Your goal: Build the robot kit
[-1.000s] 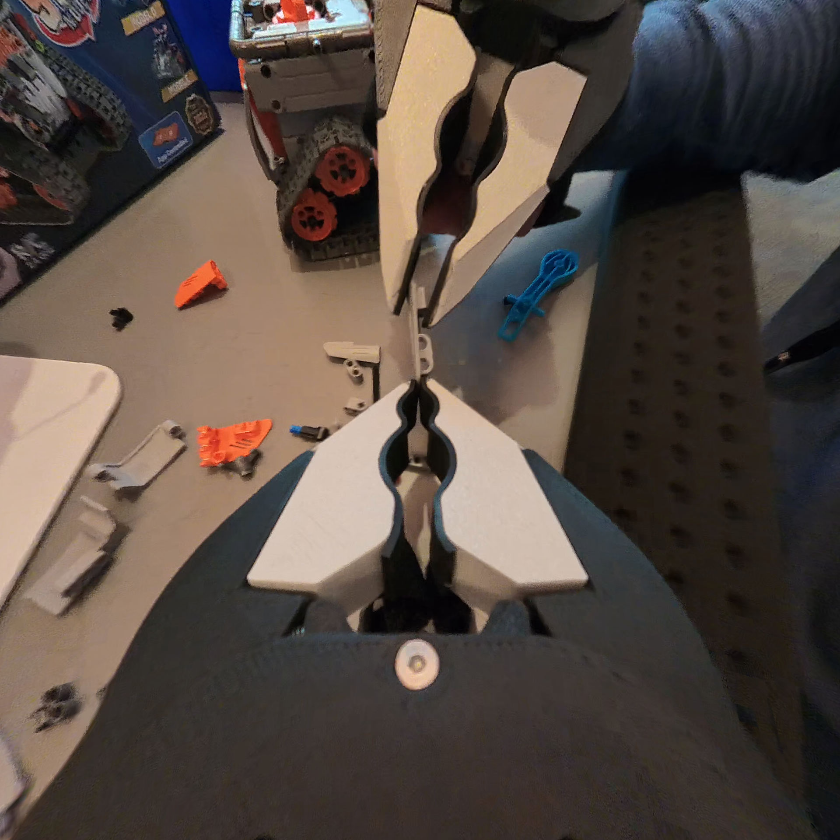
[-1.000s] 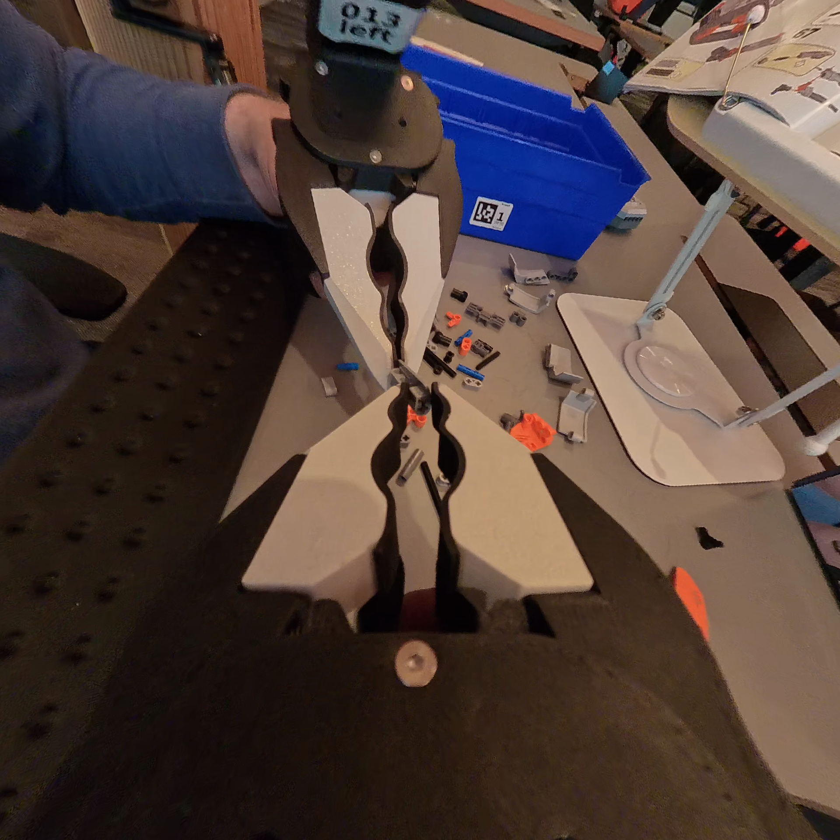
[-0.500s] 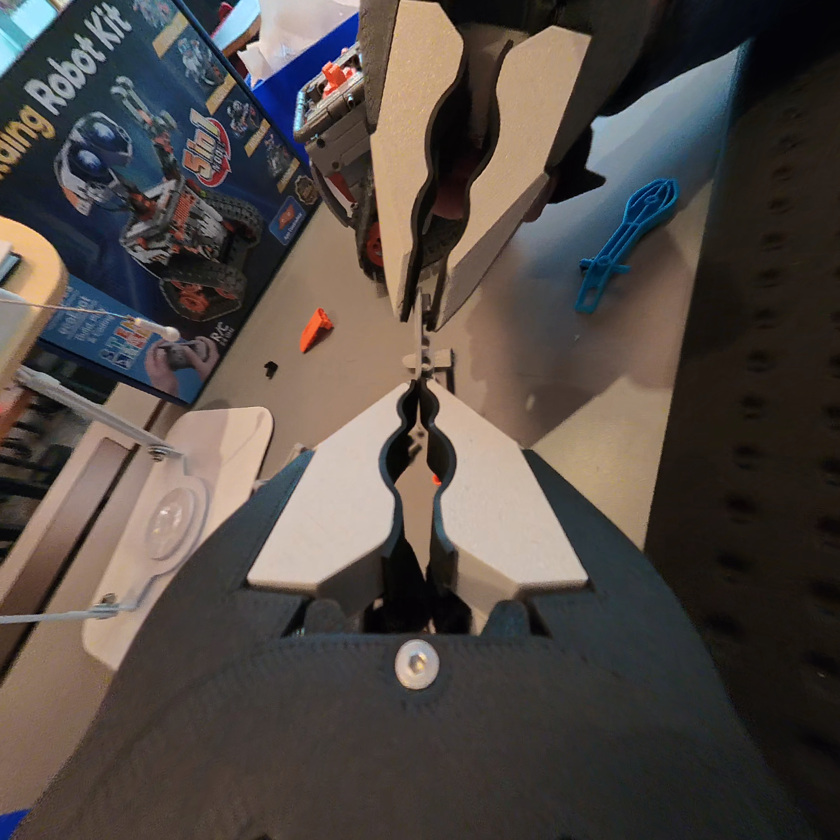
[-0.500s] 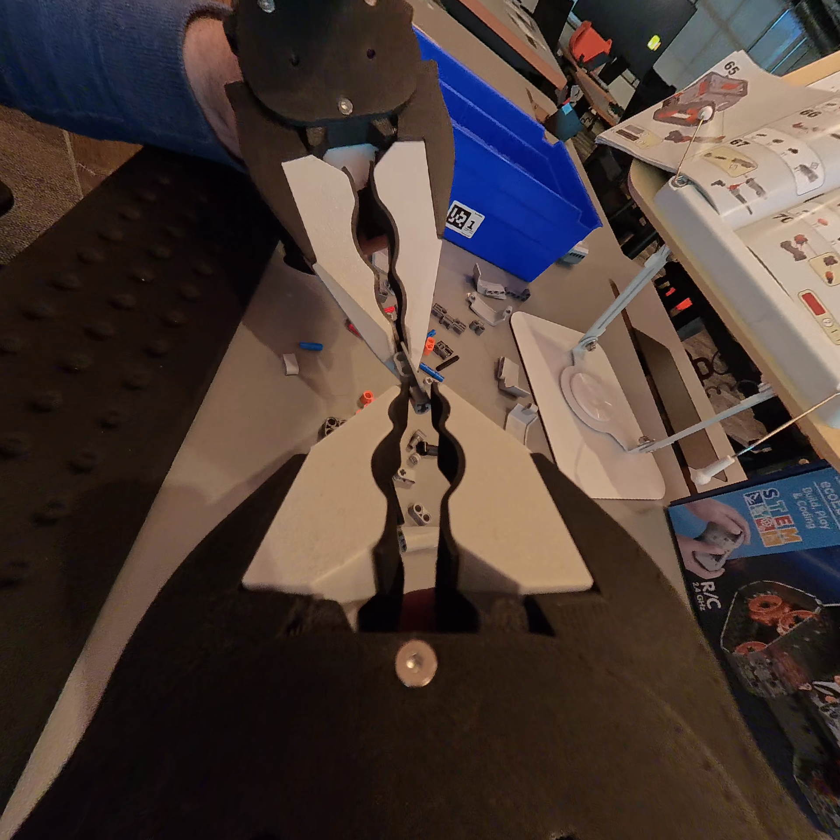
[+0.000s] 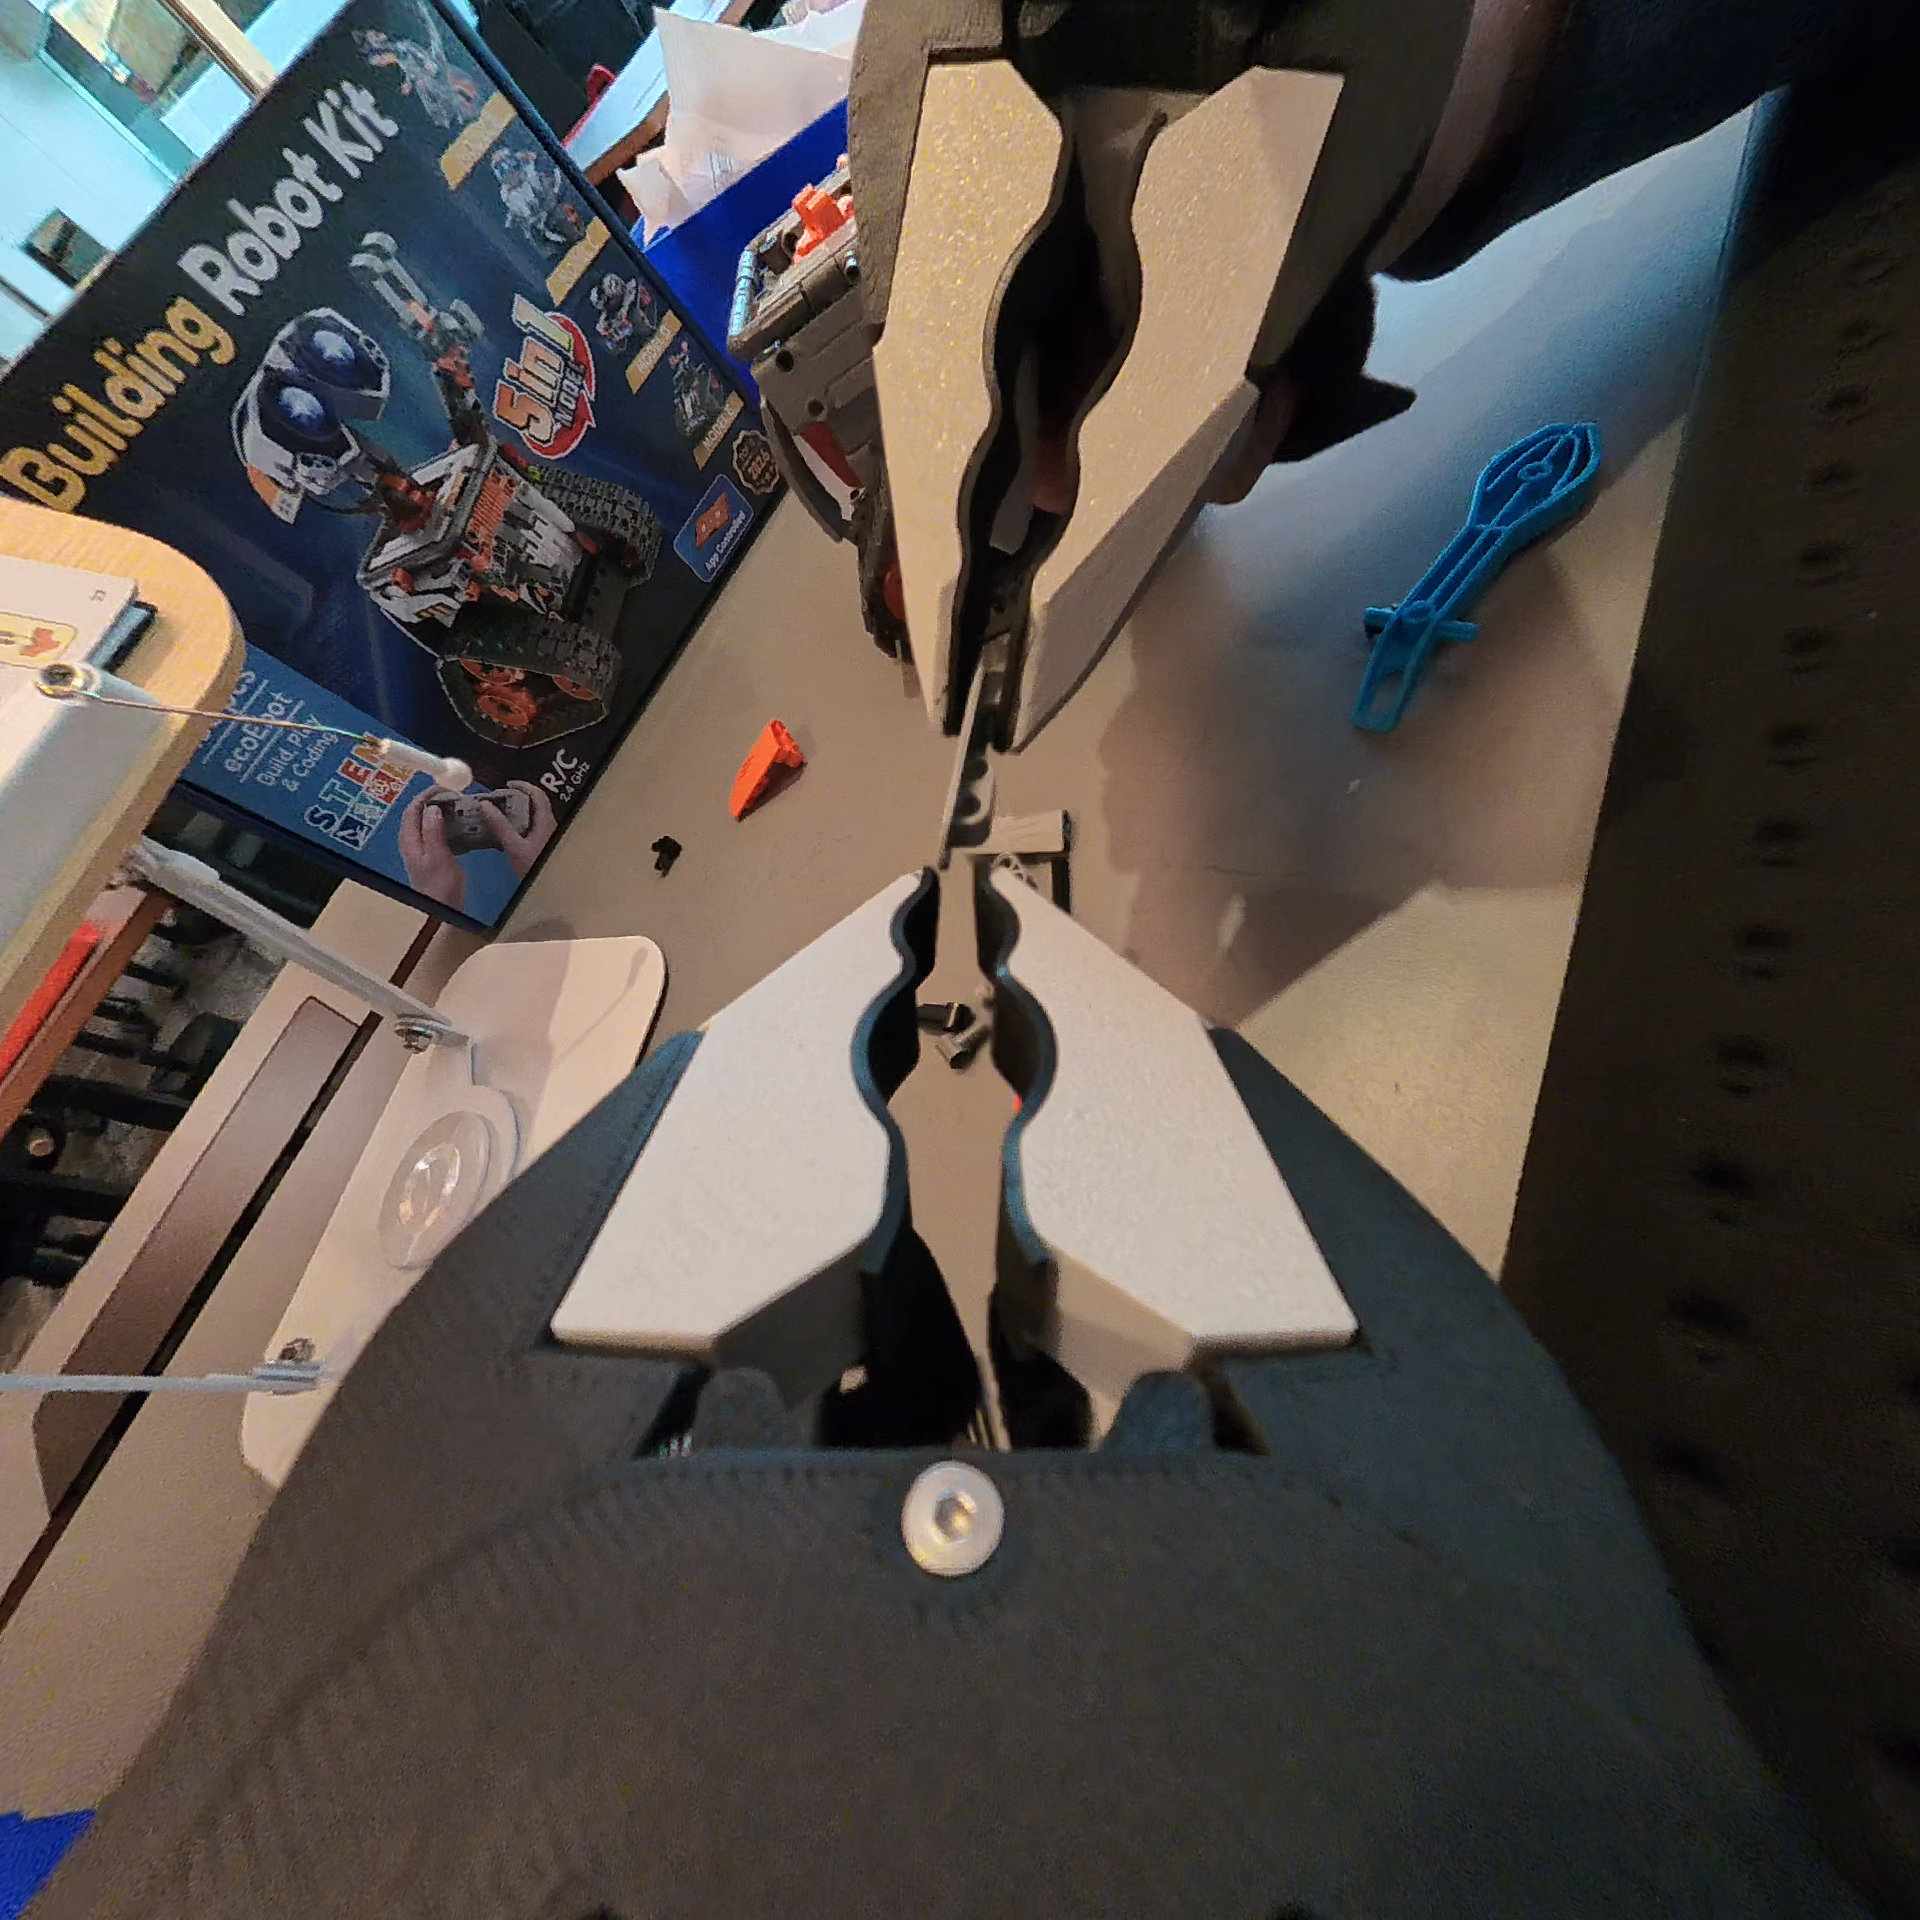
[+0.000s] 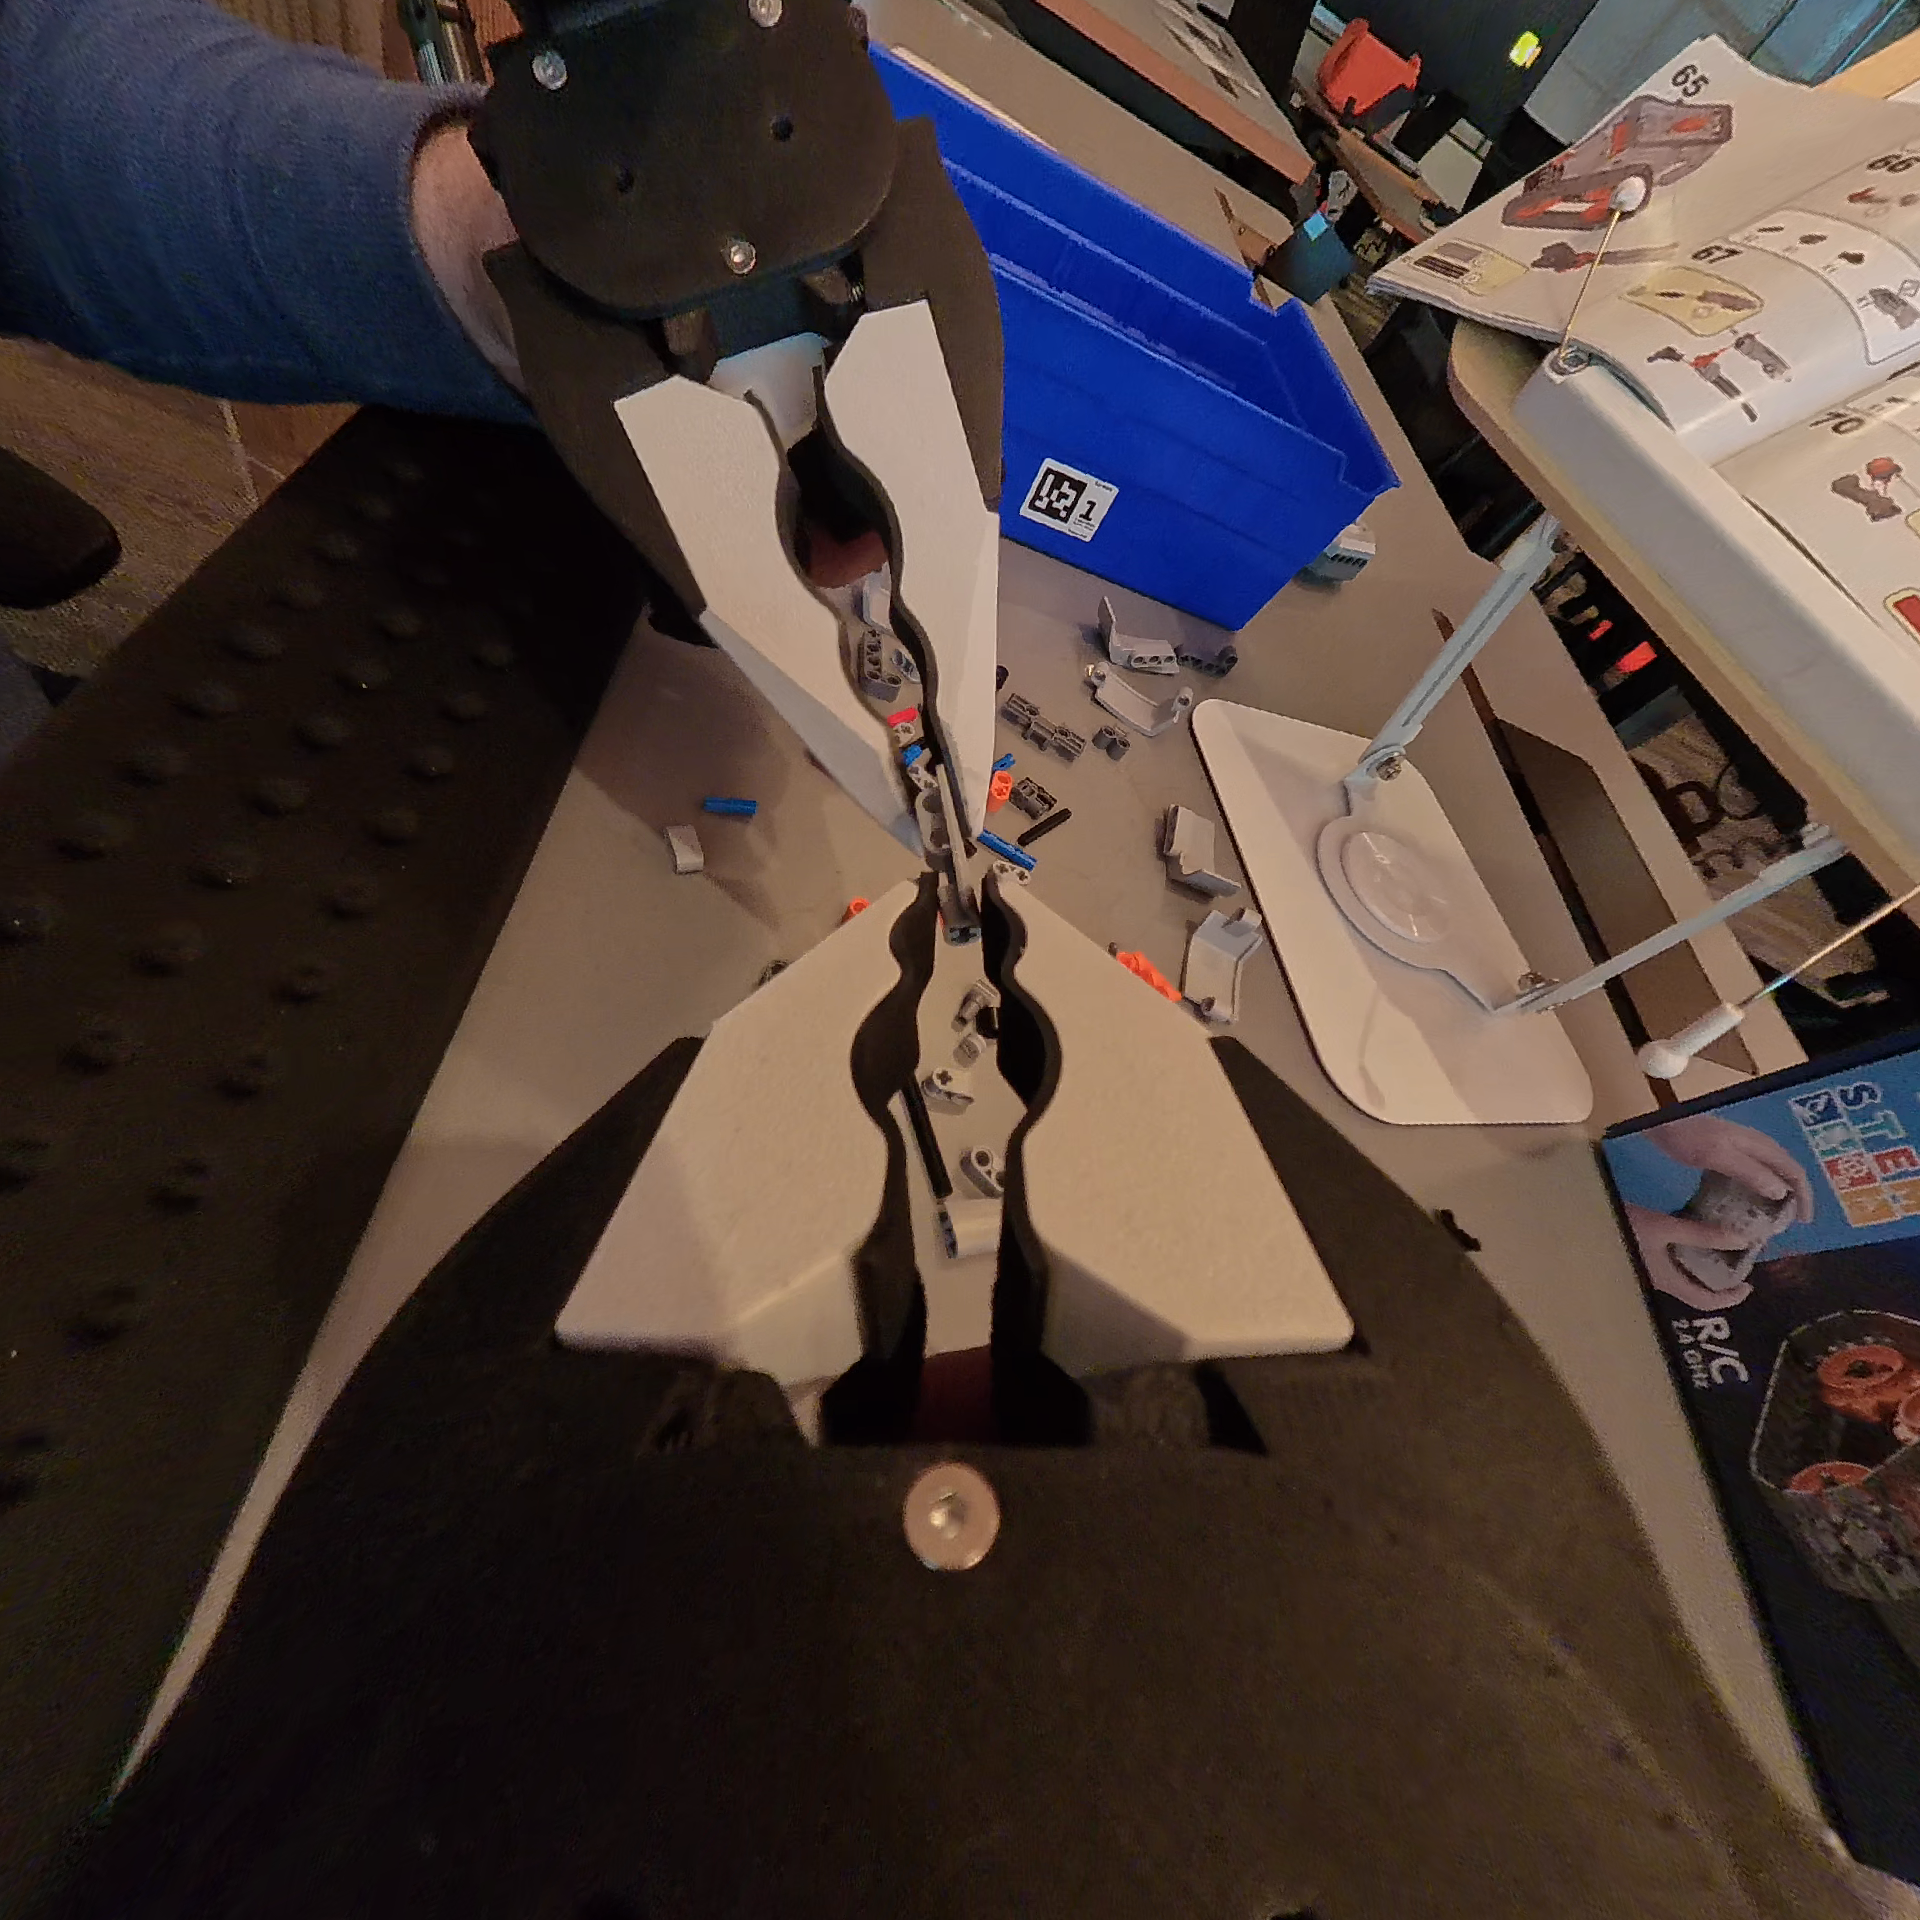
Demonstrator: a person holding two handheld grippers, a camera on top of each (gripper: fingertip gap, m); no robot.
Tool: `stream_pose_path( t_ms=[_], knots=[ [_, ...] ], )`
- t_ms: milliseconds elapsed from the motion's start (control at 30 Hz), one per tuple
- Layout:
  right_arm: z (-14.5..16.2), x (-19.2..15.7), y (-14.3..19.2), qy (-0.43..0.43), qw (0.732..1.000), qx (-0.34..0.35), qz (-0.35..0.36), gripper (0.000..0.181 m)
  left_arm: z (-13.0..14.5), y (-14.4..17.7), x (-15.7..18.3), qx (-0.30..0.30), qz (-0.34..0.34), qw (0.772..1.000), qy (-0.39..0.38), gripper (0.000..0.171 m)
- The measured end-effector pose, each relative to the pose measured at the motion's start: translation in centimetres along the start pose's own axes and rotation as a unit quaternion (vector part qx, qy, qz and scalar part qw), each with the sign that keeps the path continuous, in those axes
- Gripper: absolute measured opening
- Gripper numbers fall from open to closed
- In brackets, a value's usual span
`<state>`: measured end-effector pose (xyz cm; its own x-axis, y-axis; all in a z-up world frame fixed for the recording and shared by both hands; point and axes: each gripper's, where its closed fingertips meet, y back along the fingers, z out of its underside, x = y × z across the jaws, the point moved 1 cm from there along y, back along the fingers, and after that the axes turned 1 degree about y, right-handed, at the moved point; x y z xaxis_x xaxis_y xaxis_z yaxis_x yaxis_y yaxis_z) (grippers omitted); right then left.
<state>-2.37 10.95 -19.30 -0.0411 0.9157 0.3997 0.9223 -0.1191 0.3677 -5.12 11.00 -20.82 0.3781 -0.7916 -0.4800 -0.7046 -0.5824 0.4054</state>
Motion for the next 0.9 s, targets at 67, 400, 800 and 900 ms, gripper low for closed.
stream_pose_path(
  t_ms=[67,400,800,900],
  knots=[
    [-0.14,0.18,0.23,-0.015,1.0,0.01,-0.003,0.005,0.12,-0.02,0.01,0.003,0.004,1.0,0.01,0.01],
    [0.05,0.2,0.3,-0.04,0.999,0.015,-0.013,0.005,-0.31,-0.03,0.32,0.025,0.025,0.998,0.044,0.019],
    [0.15,0.05,0.29,-0.064,0.997,0.019,-0.03,0.005,-0.73,-0.15,0.61,0.046,0.037,0.996,0.063,0.004],
    [0.25,0.08,0.33,-0.066,0.997,0.018,-0.031,0.005,-0.6,-0.25,0.64,0.043,0.039,0.996,0.064,0.009]
  ],
)
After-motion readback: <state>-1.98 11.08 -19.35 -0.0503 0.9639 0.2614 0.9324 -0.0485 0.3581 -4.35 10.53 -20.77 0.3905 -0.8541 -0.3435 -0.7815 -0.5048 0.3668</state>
